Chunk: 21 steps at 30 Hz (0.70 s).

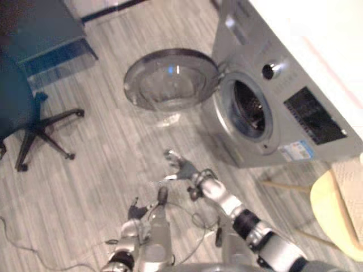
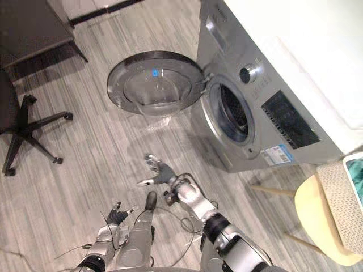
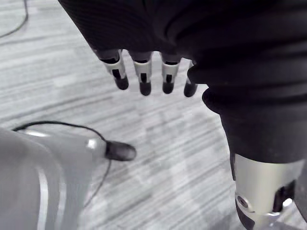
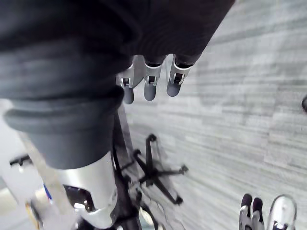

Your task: Pick up the laundry basket with both hands and put the clothes into the washing machine.

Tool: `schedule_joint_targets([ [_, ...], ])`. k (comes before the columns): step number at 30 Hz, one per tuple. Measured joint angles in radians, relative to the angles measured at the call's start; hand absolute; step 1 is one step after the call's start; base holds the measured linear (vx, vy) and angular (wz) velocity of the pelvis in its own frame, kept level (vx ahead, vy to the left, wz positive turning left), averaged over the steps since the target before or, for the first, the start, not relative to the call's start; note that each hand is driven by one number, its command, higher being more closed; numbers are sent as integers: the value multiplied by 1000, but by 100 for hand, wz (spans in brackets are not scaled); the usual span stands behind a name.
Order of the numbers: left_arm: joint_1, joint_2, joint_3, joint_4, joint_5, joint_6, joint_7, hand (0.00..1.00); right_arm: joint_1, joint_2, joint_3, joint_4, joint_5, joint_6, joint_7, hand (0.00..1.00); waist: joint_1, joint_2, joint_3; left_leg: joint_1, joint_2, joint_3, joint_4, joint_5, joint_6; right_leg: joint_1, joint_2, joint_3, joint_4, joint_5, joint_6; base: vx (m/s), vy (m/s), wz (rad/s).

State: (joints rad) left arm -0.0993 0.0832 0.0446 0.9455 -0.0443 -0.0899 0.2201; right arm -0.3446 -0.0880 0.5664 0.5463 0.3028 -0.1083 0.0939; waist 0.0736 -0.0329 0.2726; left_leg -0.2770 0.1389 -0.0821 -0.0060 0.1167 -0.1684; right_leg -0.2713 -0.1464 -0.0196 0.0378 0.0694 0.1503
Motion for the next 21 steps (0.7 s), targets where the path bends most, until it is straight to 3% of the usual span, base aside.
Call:
schedule_joint_targets([
  [4,-62,3,-6,2,19,5,-2,0,172,-94,-152,-46,-32,-1,13,0,-24,-22,-22,25,2,73,-21,-6,8,-30,4,70,-10,13,6,-69,2,-54],
  [7,-138,49,9,11,17,7,-2,0,270,-146,-277,-46,-40,1,17,0,-70,-32,-27,26,3,144,-30,-10,8,-68,9,138,-37,49,11,-85,-11,-70],
  [11,-301,197,109,49,-34,17,0,0,384,-180,-380,-42,-37,1,22,0,-123,-57,-30,26,31,239,-49,-8,3,-129,45,223,-64,92,3,-42,-63,-73],
  [16,-574,441,196,134,-174,18,-1,0,495,-149,-476,28,-37,7,53,0,-183,-124,-11,-4,70,288,-50,-5,-5,-176,90,269,-102,138,-2,-17,-74,-38],
  [18,-659,503,204,155,-234,14,-2,0,503,-135,-491,68,-36,7,57,0,-201,-146,-2,-23,76,294,-47,-5,-4,-188,94,273,-121,153,-4,-21,-36,-16],
  [21,-781,539,204,163,-351,12,-3,0,504,-86,-517,141,-36,7,57,0,-204,-170,10,-80,89,290,-13,-15,-17,-220,100,274,-135,174,-11,-20,-15,-4],
])
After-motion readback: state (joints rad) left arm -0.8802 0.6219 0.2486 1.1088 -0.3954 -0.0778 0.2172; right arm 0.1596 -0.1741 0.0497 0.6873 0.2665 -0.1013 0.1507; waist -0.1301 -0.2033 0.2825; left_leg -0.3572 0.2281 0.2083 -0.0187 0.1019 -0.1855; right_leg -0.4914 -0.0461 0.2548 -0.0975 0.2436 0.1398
